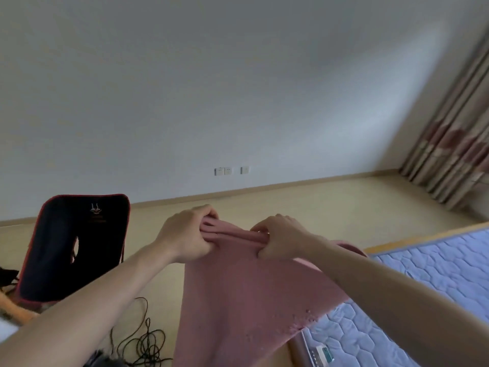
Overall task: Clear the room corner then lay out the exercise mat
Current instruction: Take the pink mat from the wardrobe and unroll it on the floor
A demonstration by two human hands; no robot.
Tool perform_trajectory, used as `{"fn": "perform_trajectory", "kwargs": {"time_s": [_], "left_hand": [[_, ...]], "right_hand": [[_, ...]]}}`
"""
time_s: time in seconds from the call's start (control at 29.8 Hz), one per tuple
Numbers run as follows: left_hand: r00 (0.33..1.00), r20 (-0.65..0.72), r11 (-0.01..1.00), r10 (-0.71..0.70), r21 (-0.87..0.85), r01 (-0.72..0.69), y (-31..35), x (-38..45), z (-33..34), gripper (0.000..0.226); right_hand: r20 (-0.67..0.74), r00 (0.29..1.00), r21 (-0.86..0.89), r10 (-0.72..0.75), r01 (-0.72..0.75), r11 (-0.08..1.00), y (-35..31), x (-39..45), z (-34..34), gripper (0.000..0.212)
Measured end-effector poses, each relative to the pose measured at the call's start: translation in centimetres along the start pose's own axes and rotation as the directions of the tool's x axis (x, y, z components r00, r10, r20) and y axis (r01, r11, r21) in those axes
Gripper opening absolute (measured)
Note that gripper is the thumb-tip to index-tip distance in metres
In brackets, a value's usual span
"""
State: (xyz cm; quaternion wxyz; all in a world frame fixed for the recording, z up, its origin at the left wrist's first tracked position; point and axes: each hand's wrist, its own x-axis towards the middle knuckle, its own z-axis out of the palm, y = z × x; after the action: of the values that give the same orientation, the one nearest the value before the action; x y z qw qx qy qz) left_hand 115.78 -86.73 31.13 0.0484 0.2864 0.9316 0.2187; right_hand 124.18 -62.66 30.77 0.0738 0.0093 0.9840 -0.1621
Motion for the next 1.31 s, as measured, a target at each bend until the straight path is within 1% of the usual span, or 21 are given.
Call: {"fn": "perform_trajectory", "kwargs": {"time_s": [0.13, 0.27, 0.4, 0.47, 0.5, 0.57, 0.64, 0.7, 0.74, 0.77, 1.01, 1.21, 1.31], "left_hand": [[0.997, -0.004, 0.996, 0.076, 0.05, -0.076, 0.2, 6.7, -0.9, 0.046], [0.993, 0.001, 0.99, 0.114, 0.088, -0.114, 0.5, 14.3, -1.2, 0.044], [0.992, 0.025, 0.984, 0.124, 0.126, -0.126, 0.7, 22.0, -0.5, 0.044], [0.991, 0.033, 0.982, 0.129, 0.132, -0.133, 0.9, 23.6, -0.5, 0.044], [0.992, 0.012, 0.983, 0.129, 0.131, -0.129, 0.8, 26.4, -0.3, 0.044], [0.993, 0.001, 0.985, 0.117, 0.125, -0.116, 0.8, 29.2, -0.4, 0.043], [0.992, -0.006, 0.984, 0.129, 0.124, -0.127, 0.8, 32.0, -0.4, 0.042], [0.99, -0.011, 0.982, 0.138, 0.131, -0.136, 0.6, 34.9, -0.3, 0.041], [0.99, -0.004, 0.981, 0.141, 0.134, -0.139, 0.8, 35.2, -0.2, 0.042], [0.987, -0.006, 0.979, 0.158, 0.13, -0.156, 0.6, 37.4, 0.0, 0.042], [0.962, 0.077, 0.957, 0.262, 0.11, -0.269, -0.3, 50.0, 0.9, 0.043], [0.924, 0.184, 0.935, 0.336, 0.051, -0.35, -2.8, 60.1, 1.5, 0.045], [0.896, 0.216, 0.916, 0.389, 0.011, -0.4, -3.3, 65.3, 2.0, 0.049]], "right_hand": [[-0.077, 0.995, 0.056, 0.063, -0.059, 0.997, 2.5, 3.6, -1.0, 0.06], [-0.143, 0.985, 0.12, 0.1, -0.083, 0.989, 6.2, 8.7, -2.1, 0.058], [-0.157, 0.979, 0.189, 0.129, -0.098, 0.977, 10.5, 14.3, -3.0, 0.061], [-0.165, 0.978, 0.204, 0.127, -0.093, 0.975, 11.5, 15.8, -3.4, 0.062], [-0.164, 0.978, 0.207, 0.127, -0.092, 0.974, 13.0, 18.0, -4.2, 0.062], [-0.158, 0.982, 0.207, 0.108, -0.074, 0.976, 14.8, 20.5, -5.4, 0.063], [-0.129, 0.989, 0.197, 0.069, -0.042, 0.979, 16.0, 22.9, -6.4, 0.065], [-0.132, 0.99, 0.167, 0.042, -0.02, 0.986, 17.5, 25.2, -7.0, 0.067], [-0.133, 0.991, 0.152, 0.032, -0.012, 0.988, 17.8, 25.6, -6.9, 0.068], [-0.136, 0.99, 0.15, 0.045, -0.025, 0.988, 18.9, 27.4, -7.3, 0.068], [-0.182, 0.963, 0.165, 0.199, -0.169, 0.972, 23.9, 35.8, -8.8, 0.04], [-0.254, 0.921, 0.169, 0.296, -0.259, 0.951, 26.3, 42.6, -9.2, 0.027], [-0.291, 0.881, 0.199, 0.373, -0.326, 0.924, 27.2, 45.3, -9.7, 0.022]]}}
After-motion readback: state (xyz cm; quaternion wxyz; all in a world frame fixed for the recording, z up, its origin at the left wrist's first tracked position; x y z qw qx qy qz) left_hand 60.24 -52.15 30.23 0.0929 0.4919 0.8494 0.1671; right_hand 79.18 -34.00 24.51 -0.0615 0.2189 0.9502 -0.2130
